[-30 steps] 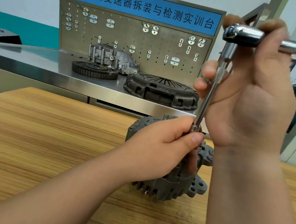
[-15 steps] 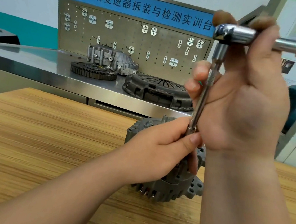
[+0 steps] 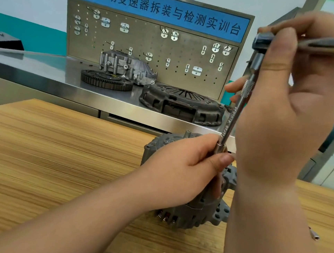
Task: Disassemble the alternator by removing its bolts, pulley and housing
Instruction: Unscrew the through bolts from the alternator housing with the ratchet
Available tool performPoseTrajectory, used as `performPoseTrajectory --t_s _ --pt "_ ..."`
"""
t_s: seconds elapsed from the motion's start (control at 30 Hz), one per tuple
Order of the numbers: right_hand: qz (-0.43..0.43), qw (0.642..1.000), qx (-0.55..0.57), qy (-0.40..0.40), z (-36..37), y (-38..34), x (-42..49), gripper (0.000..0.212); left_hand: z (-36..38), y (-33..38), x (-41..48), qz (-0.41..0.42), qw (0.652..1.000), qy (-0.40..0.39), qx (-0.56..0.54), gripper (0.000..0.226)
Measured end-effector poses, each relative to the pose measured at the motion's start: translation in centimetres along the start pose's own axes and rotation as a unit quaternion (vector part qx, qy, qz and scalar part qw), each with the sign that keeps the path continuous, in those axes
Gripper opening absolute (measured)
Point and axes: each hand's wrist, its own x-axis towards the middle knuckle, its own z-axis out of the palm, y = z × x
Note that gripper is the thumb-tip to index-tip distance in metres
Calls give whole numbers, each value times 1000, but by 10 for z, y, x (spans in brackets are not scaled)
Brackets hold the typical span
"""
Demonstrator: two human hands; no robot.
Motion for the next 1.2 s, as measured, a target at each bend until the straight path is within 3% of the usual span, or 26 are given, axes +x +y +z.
performPoseTrajectory --t_s 0.13,0.2,0.3,0.37,0.4,0.47,0.57,0.63,0.7,0.77,0.83,0.97,1.03,1.1,1.2 --pt "168 973 157 24 1 -4 4 13 -2 -3 -2 2 1000 -1 -21 36" --pt "246 926 286 24 -3 -2 4 18 -4 -4 -2 11 999 -6 -31 31" --pt "337 818 466 24 -7 -1 8 28 -5 -4 -1 21 999 -15 -23 26" --pt "349 787 508 18 -7 0 8 30 -4 -5 0 24 999 -19 -16 24" --pt "344 796 497 17 -7 0 8 29 -4 -6 0 25 999 -20 -20 23" --pt "310 852 422 15 -6 0 6 24 -5 -5 0 23 999 -21 -23 26" --pt "198 959 202 14 -4 -2 7 13 -6 -4 0 13 1000 -22 -6 31" --pt "117 988 101 0 -2 -3 6 10 -6 -3 0 10 1000 -22 -3 31" --pt "112 990 88 6 0 -4 4 12 -5 -2 0 13 1000 -17 -6 27" --pt "170 974 149 20 1 -6 4 15 -4 -3 0 17 1000 -10 -17 22" --pt "240 935 259 32 0 -6 4 18 -4 -3 -1 22 1000 -7 -21 23" --pt "336 822 459 17 -4 -2 8 26 -6 -4 -2 27 999 -22 -32 37" --pt "347 798 493 4 -6 -1 9 28 -7 -5 -1 27 999 -32 -33 36" --pt "344 809 477 4 -6 -1 8 28 -7 -6 0 20 999 -31 -38 27" --pt "284 899 333 16 -4 -4 7 20 -6 -5 0 10 999 -24 -33 23"
